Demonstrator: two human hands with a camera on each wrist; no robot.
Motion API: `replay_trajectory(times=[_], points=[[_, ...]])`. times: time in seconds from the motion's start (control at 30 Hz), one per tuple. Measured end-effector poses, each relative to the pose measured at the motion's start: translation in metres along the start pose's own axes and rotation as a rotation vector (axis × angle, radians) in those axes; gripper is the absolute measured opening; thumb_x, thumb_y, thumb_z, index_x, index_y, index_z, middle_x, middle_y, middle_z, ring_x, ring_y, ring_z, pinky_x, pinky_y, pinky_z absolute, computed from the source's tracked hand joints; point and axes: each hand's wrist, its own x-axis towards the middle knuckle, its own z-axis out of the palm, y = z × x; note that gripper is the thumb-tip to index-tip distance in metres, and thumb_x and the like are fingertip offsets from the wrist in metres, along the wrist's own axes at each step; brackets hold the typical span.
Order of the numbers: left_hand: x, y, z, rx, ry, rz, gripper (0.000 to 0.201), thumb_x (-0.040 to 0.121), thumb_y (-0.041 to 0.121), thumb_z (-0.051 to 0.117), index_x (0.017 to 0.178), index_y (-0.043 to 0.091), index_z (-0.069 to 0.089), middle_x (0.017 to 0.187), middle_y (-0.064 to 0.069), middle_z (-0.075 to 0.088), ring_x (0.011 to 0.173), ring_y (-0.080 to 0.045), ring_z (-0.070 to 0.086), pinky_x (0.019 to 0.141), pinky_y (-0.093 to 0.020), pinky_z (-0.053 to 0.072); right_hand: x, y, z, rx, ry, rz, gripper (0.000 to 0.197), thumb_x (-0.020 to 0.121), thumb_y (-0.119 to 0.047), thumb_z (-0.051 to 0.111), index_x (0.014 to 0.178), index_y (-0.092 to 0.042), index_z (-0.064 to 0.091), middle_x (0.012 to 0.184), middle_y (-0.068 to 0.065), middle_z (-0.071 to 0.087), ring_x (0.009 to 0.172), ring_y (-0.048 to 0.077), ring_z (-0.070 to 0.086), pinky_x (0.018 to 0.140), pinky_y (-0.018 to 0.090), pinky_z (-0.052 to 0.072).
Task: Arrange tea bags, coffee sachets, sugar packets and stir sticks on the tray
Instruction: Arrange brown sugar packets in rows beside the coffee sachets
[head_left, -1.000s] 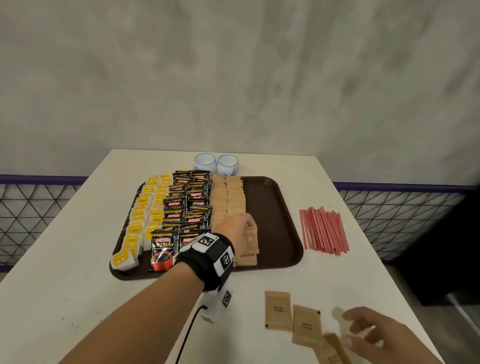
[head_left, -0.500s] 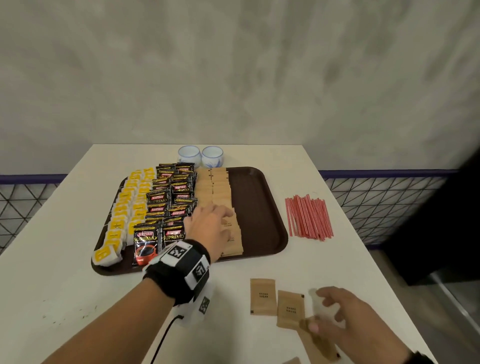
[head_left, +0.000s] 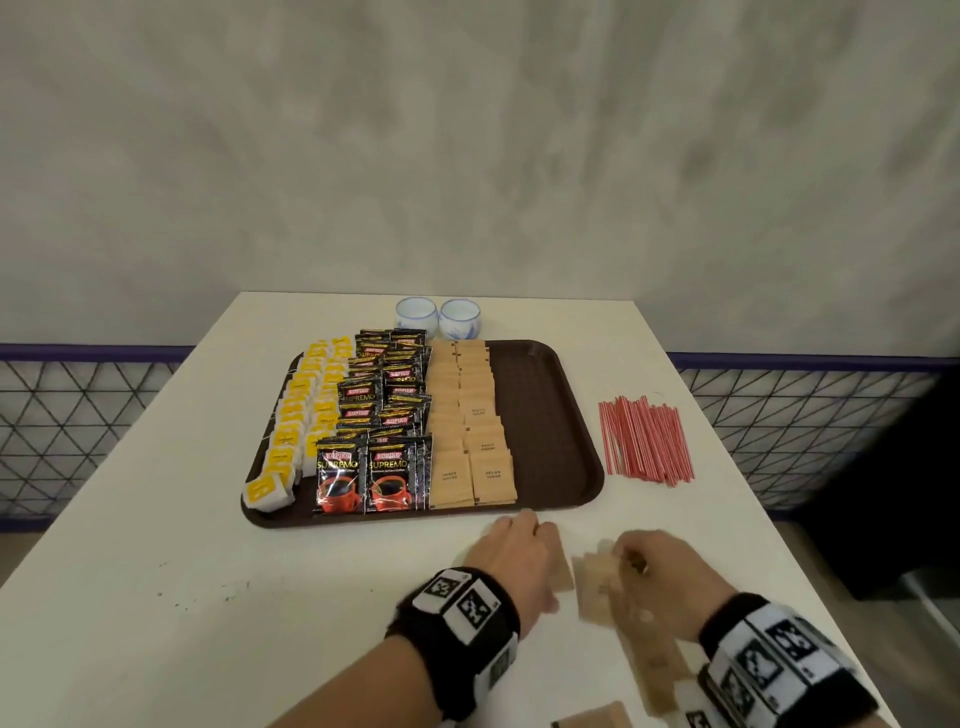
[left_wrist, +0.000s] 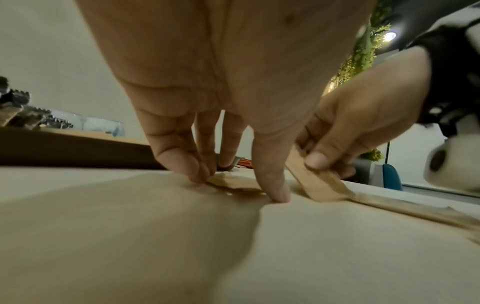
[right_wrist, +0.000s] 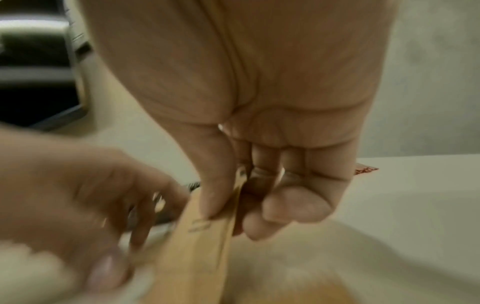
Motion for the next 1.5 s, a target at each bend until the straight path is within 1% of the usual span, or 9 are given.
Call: replay_trajectory(times=[0.17, 0.37, 0.53, 0.67, 0.77, 0.87, 1.07, 1.3, 1.5], points=[[-0.012, -0.011, 0.002, -0.020, -0.016, -0.019, 0.059, 0.082, 0.041, 0.065, 0.131, 0.017, 0.044, 0.126, -0.002, 0.038, 0.113, -0.022, 0.038, 0.099, -0.034, 0.037, 0.030, -0.031, -0.029, 0.253, 0.195, -0.130, 0.026, 0.092, 0.000, 0.051, 0.074, -0.017, 0.059, 0.072, -0.004, 0.060, 0.063, 0.008, 0.055, 0.053, 0.014, 0.040], [-0.023, -0.020, 0.000, -0.006, -0.086, -0.039, 0.057, 0.073, 0.041, 0.070, 0.120, 0.017, 0.047, 0.118, 0.002, 0.043, 0.108, -0.021, 0.039, 0.091, -0.031, 0.037, 0.093, -0.083, -0.005, 0.175, 0.202, -0.158, 0.019, 0.089, -0.003, 0.055, 0.083, -0.020, 0.063, 0.076, -0.006, 0.061, 0.068, 0.009, 0.055, 0.062, 0.022, 0.046], [-0.038, -0.037, -0.011, -0.186, -0.151, -0.151, 0.026, 0.080, 0.012, 0.060, 0.101, 0.023, 0.050, 0.106, 0.000, 0.056, 0.095, -0.020, 0.055, 0.084, -0.032, 0.051, 0.120, -0.096, 0.014, 0.056, 0.172, -0.090, 0.021, 0.088, 0.000, 0.052, 0.095, -0.016, 0.063, 0.099, 0.004, 0.061, 0.089, 0.019, 0.059, 0.072, 0.021, 0.042], [-0.044, -0.052, -0.043, -0.256, -0.036, -0.110, 0.012, 0.090, 0.013, 0.051, 0.097, 0.021, 0.057, 0.103, 0.002, 0.060, 0.095, -0.016, 0.057, 0.089, -0.030, 0.050, 0.123, -0.097, 0.012, 0.036, 0.189, -0.094, 0.024, 0.087, 0.003, 0.048, 0.088, -0.018, 0.059, 0.105, 0.008, 0.066, 0.096, 0.024, 0.064, 0.082, 0.028, 0.052], [-0.035, -0.066, -0.075, -0.282, 0.130, -0.099, 0.023, 0.095, 0.012, 0.041, 0.085, 0.026, 0.057, 0.086, 0.011, 0.060, 0.082, -0.006, 0.056, 0.073, -0.019, 0.046, 0.122, -0.095, 0.010, 0.034, 0.198, -0.107, 0.020, 0.087, -0.001, 0.056, 0.091, -0.019, 0.061, 0.097, 0.003, 0.063, 0.091, 0.021, 0.061, 0.080, 0.025, 0.048], [-0.014, -0.080, -0.094, -0.218, 0.232, -0.120, 0.023, 0.093, 0.012, 0.049, 0.080, 0.030, 0.056, 0.083, 0.012, 0.061, 0.082, -0.008, 0.058, 0.078, -0.024, 0.049, 0.114, -0.095, 0.008, 0.049, 0.212, -0.132, 0.019, 0.083, -0.008, 0.066, 0.094, -0.021, 0.059, 0.089, -0.002, 0.049, 0.086, 0.017, 0.051, 0.075, 0.023, 0.040], [0.028, -0.099, -0.096, -0.094, 0.152, -0.149, 0.012, 0.090, 0.012, 0.055, 0.093, 0.021, 0.062, 0.101, 0.002, 0.065, 0.097, -0.017, 0.061, 0.091, -0.034, 0.051, 0.066, -0.076, -0.026, 0.043, 0.247, -0.191, 0.037, 0.089, -0.019, 0.064, 0.122, -0.028, 0.053, 0.105, -0.008, 0.049, 0.094, 0.007, 0.050, 0.083, 0.019, 0.040], [0.038, -0.102, -0.074, 0.049, 0.208, -0.189, 0.013, 0.087, 0.013, 0.058, 0.095, 0.022, 0.061, 0.107, -0.002, 0.058, 0.102, -0.022, 0.054, 0.090, -0.036, 0.049, -0.035, 0.012, -0.055, 0.112, 0.286, -0.132, 0.027, 0.084, -0.026, 0.070, 0.101, -0.042, 0.058, 0.094, -0.008, 0.063, 0.070, 0.011, 0.061, 0.068, 0.026, 0.052], [0.021, -0.089, -0.081, -0.039, 0.303, -0.215, 0.031, 0.078, 0.018, 0.071, 0.104, 0.021, 0.054, 0.110, 0.003, 0.047, 0.106, -0.019, 0.050, 0.089, -0.032, 0.045, -0.081, 0.056, -0.014, 0.050, 0.188, 0.096, 0.029, 0.079, -0.032, 0.074, 0.097, -0.045, 0.056, 0.097, -0.008, 0.060, 0.070, 0.014, 0.061, 0.066, 0.014, 0.046]])
